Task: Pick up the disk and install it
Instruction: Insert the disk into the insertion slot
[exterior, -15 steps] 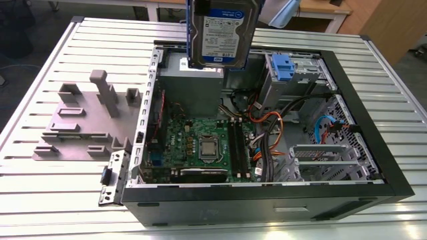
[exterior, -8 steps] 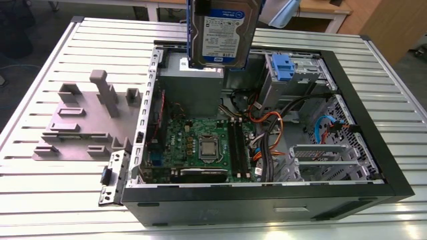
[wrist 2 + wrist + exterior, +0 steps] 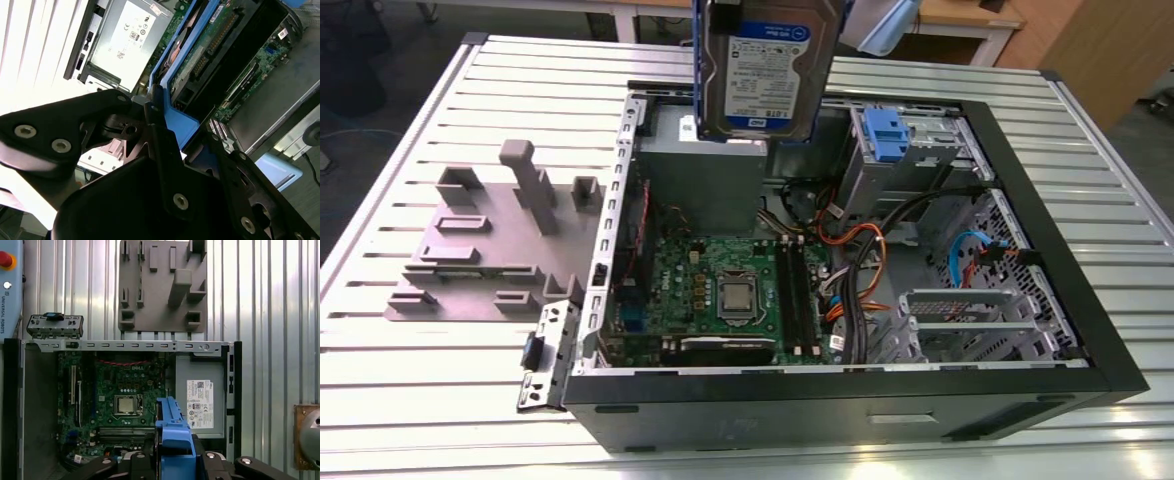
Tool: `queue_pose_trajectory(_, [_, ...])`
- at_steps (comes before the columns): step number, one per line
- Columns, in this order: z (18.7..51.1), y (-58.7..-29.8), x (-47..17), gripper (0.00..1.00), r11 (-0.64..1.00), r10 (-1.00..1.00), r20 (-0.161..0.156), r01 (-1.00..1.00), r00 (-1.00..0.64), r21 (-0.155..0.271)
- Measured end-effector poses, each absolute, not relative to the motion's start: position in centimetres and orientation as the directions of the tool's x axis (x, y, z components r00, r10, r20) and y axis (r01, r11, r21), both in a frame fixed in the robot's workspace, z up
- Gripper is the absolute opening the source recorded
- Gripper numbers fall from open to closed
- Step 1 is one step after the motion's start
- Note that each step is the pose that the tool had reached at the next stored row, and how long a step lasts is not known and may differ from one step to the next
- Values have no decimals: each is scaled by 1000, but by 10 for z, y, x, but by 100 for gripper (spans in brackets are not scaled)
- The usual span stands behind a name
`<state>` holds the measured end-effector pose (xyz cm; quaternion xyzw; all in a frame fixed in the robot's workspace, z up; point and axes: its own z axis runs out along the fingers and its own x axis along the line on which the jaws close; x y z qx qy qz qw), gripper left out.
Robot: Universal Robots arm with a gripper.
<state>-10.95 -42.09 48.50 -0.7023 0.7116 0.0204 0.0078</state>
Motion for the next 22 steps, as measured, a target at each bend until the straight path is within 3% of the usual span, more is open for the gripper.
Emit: queue_pose_trajectory(22, [483, -463, -110, 36, 13, -999, -34, -1000, -14, 18])
